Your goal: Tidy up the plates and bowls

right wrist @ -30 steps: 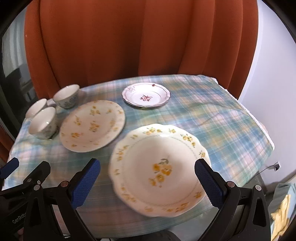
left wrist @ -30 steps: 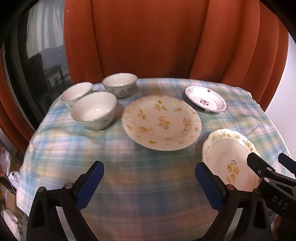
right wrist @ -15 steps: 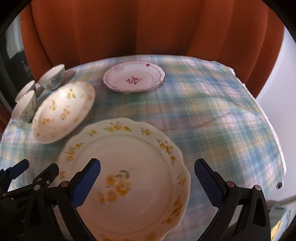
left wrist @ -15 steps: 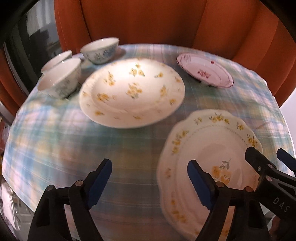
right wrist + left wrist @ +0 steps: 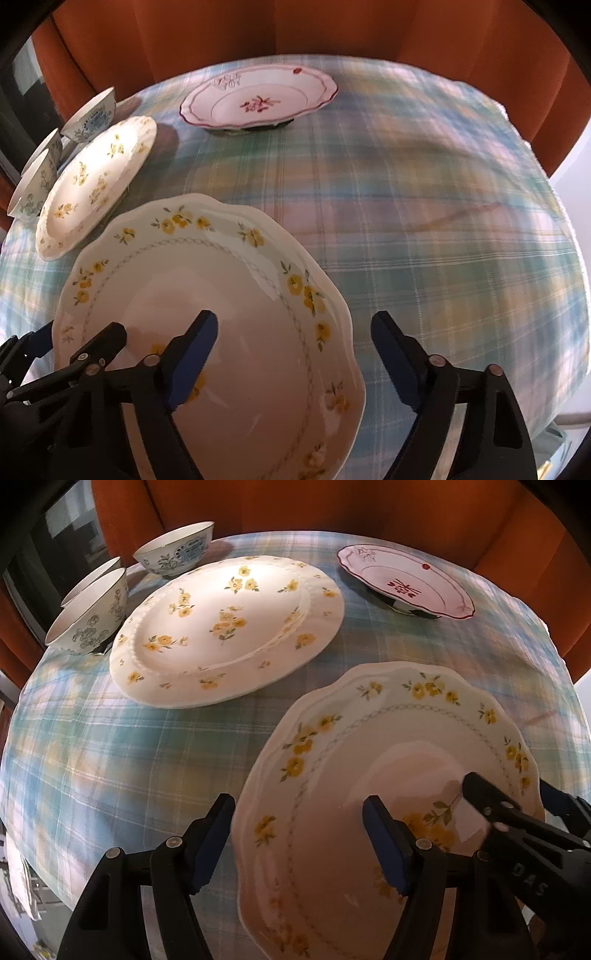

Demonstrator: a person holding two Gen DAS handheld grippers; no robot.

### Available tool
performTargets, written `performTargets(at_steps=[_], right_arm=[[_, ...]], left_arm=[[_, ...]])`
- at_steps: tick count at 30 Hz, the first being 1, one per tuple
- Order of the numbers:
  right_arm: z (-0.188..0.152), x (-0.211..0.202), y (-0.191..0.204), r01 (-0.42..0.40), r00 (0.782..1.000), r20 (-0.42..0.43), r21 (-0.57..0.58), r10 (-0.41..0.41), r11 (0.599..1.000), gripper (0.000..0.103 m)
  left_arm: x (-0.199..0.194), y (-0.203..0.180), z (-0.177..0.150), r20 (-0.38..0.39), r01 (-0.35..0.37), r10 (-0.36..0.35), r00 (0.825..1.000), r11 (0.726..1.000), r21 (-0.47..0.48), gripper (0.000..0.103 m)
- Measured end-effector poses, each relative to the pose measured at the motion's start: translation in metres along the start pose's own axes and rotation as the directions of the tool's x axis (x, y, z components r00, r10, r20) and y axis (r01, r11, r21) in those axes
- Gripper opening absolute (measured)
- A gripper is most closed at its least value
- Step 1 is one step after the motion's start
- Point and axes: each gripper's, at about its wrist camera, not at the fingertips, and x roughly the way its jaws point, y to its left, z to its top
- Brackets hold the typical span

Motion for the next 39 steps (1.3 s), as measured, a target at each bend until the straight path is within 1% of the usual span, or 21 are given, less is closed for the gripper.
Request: performTargets(at_steps=[2,3,5,13,20,23,25,27,29,30,32,33,34,39], right_arm=[[0.001,0.006,0.000,-0.016,1.000,-0.021,0.003,0.016,1.000,0.080],[0.001,0.007,-0.001,-0.027,0.999,-0.017,0.008,0.027,1.000,0.078],[0.003,0.007,0.001,-0.037,0.999,-0.014,0.002,0.037,0.999,0.073],[0.001,0.003,0.007,-0.007,1.000,-0.028,0.022,0.008,1.000,0.072],[-0.004,-0.012,0.022,0.007,1.000,-0.021,0.053,-0.006,0.999,0.071],[-0.006,-0.022,0.034,0.017,1.000,0.000,0.071,-0.017,0.997,0.071],[-0.008,-0.031,0.053,0.036,0.999,0.019,0.093,-0.038,0.995,0.071],[-0.008,-0.034,0.059,0.040,0.999,0.023,0.099,-0.043,0.994,0.071],[-0.009,-0.042,0.074,0.051,0.998,0.036,0.114,-0.055,0.992,0.071],[-0.010,-0.047,0.092,0.060,0.997,0.038,0.129,-0.065,0.990,0.071],[-0.011,-0.048,0.099,0.063,0.997,0.037,0.134,-0.068,0.989,0.070],[-0.010,-0.050,0.114,0.068,0.997,0.038,0.141,-0.074,0.988,0.070],[-0.010,-0.050,0.114,0.068,0.997,0.038,0.141,-0.074,0.988,0.070],[-0.010,-0.052,0.159,0.067,0.997,0.038,0.128,-0.072,0.990,0.070]], left_arm=[[0.001,-0.002,0.002,-0.002,0.004,-0.004,1.000,1.000,0.005,0.072],[0.001,-0.002,0.003,-0.002,0.007,-0.007,1.000,1.000,0.008,0.071],[0.001,-0.001,0.005,-0.001,0.012,-0.012,1.000,1.000,0.023,0.068],[0.002,0.006,0.010,-0.025,0.029,-0.028,0.999,0.999,0.045,0.068],[-0.010,0.028,0.010,-0.007,0.065,-0.064,0.998,0.996,0.064,0.068],[-0.015,0.045,0.010,-0.007,0.083,-0.083,0.997,0.993,0.080,0.068],[-0.020,0.059,0.013,0.002,0.096,-0.097,0.995,0.991,0.093,0.068],[-0.024,0.072,0.015,0.014,0.104,-0.106,0.994,0.989,0.108,0.068],[-0.026,0.088,0.018,0.018,0.109,-0.112,0.994,0.987,0.120,0.068],[-0.026,0.094,0.019,0.016,0.112,-0.115,0.993,0.986,0.122,0.068],[-0.028,0.109,0.020,0.015,0.120,-0.123,0.992,0.985,0.123,0.068],[-0.029,0.117,0.021,0.017,0.122,-0.125,0.992,0.985,0.122,0.068],[-0.029,0.126,0.022,0.021,0.123,-0.126,0.992,0.985,0.118,0.068],[-0.031,0.173,0.022,0.026,0.119,-0.122,0.992,0.989,0.093,0.068]])
